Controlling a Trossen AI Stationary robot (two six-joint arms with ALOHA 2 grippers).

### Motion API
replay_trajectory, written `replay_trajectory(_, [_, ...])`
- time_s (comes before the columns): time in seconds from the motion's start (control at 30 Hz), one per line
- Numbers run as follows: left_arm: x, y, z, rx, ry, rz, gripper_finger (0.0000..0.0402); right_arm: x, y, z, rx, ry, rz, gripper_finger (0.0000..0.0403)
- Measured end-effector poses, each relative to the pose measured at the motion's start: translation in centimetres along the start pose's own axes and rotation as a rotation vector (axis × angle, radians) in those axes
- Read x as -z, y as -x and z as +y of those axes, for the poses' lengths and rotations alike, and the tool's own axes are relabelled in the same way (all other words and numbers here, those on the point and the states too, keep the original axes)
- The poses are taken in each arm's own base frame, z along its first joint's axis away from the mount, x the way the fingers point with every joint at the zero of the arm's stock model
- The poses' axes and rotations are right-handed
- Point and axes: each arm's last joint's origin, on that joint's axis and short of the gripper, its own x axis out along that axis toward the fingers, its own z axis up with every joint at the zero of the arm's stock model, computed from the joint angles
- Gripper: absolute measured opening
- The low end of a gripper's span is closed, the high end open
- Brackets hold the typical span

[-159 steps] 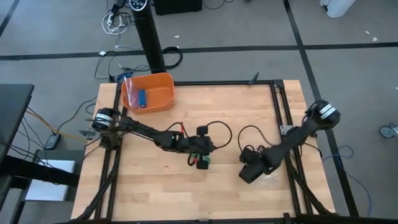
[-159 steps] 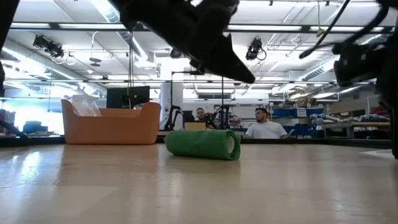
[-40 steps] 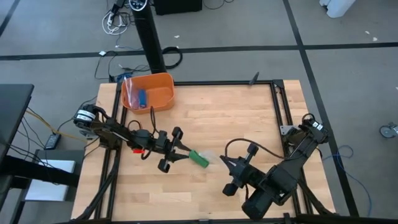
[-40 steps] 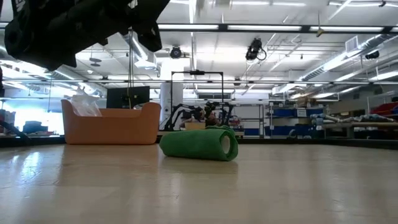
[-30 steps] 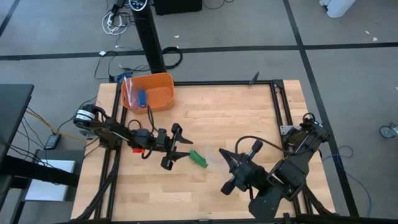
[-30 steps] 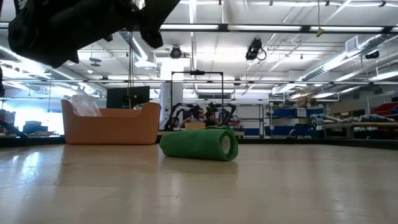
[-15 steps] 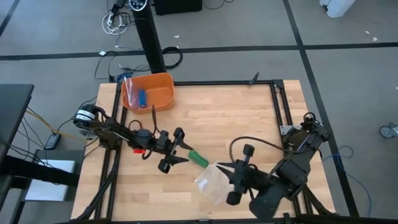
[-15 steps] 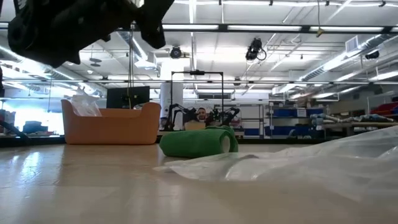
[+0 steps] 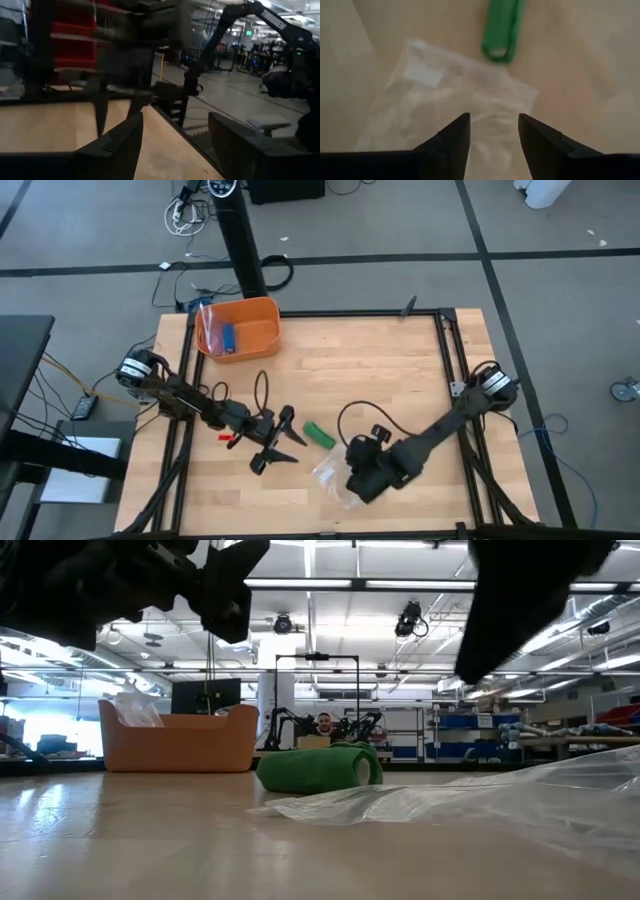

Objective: Roll bandage
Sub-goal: Open the transparent zip bag

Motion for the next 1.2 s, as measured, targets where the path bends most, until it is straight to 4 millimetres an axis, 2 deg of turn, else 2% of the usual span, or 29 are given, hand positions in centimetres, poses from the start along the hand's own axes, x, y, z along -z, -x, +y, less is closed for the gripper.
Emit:
replay_trajectory(0.2, [0.2, 0.0, -0.4, 0.003, 0.004, 0.016, 0.0232, -0.2, -4.5, -2.7, -0.047, -0.078, 0.101, 0.0168])
replay_trajectory(0.47, [0.2, 0.0, -0.4, 0.004, 0.005, 0.016, 0.0232, 0.3, -7.1, -4.4, -0.133, -0.144, 0.183, 0.0194])
replay_trajectory(0.53, [0.2, -0.1, -0.4, 0.003, 0.014, 0.017, 0.0232, 0.2, -7.4, -4.3, -0.194, -0.156, 0.176, 0.0196])
replay_trajectory(0.63, [0.2, -0.1, -0.4, 0.002, 0.028, 0.016, 0.0232, 0.4, -7.5, -4.4, -0.189, -0.168, 0.177, 0.0189])
replay_trajectory(0.77, [0.2, -0.1, -0.7, 0.011, 0.047, 0.017, 0.0232, 0.5, -6.5, -4.9, -0.153, -0.160, 0.175, 0.0183])
replay_trajectory(0.9, [0.2, -0.1, -0.8, 0.013, 0.050, 0.017, 0.0232, 0.1, -5.7, -5.0, -0.160, -0.192, 0.156, 0.0198])
replay_trajectory(1.1, [0.2, -0.1, -0.8, 0.012, 0.054, 0.016, 0.0232, 0.3, -6.5, -4.5, -0.176, -0.222, 0.165, 0.0230])
replay_trajectory(1.2, [0.2, -0.1, -0.8, 0.007, 0.054, 0.015, 0.0232, 0.6, -7.0, -4.6, -0.154, -0.226, 0.174, 0.0225])
